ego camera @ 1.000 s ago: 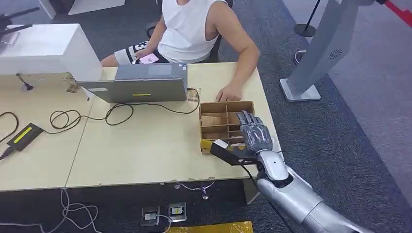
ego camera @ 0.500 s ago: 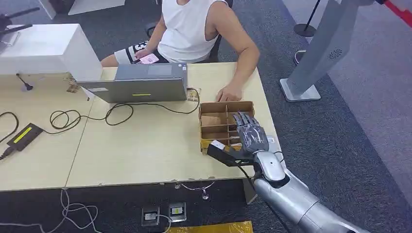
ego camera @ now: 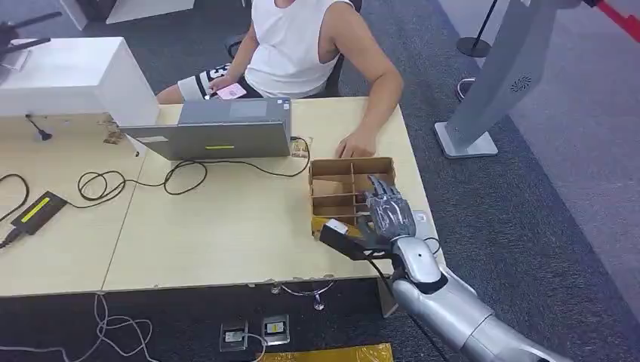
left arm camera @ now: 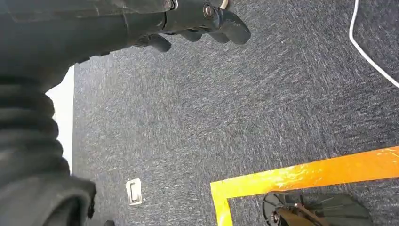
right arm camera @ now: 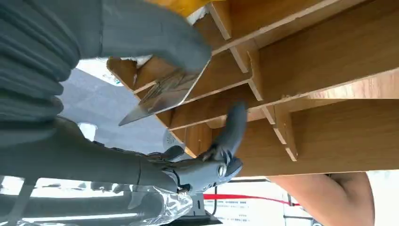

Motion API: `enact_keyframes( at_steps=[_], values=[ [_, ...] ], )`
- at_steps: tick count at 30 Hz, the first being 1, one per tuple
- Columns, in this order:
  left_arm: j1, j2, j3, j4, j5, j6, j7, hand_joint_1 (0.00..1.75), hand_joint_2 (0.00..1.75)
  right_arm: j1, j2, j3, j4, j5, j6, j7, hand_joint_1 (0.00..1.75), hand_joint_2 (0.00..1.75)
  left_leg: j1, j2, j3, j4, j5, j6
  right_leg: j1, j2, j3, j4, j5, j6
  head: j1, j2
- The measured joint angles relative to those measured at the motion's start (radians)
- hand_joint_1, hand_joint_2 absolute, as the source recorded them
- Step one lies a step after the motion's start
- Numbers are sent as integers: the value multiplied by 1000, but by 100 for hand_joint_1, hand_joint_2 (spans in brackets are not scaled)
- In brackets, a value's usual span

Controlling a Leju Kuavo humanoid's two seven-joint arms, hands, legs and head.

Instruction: Pass the card to the sensor for recognition and then transmit it.

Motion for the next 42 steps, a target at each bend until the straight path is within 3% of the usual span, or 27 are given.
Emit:
enact_keyframes(
  at_steps=[2, 3, 4, 42],
  values=[
    [0, 0, 0, 0, 0, -1, 0, 0, 0, 0, 0, 0, 0, -3, 1, 1, 173, 175, 0, 0, 0, 0, 0, 0, 0, 0, 0, 0, 0, 0, 0, 0],
    [0, 0, 0, 0, 0, -1, 0, 0, 0, 1, 0, 0, 0, -6, 3, 3, 35, 175, 0, 0, 0, 0, 0, 0, 0, 0, 0, 0, 0, 0, 0, 0],
    [0, 0, 0, 0, 0, -2, 0, 0, 0, 1, -1, 0, 0, -7, 4, 3, 0, 175, 0, 0, 0, 0, 0, 0, 0, 0, 0, 0, 0, 0, 0, 0],
    [0, 0, -6, 0, -21, -3, 0, 0, 0, 46, -37, -18, -46, 12, -15, 33, 0, 175, 0, 1, 0, 0, 0, 0, 0, 0, 0, 0, 0, 0, 0, 0]
  ],
)
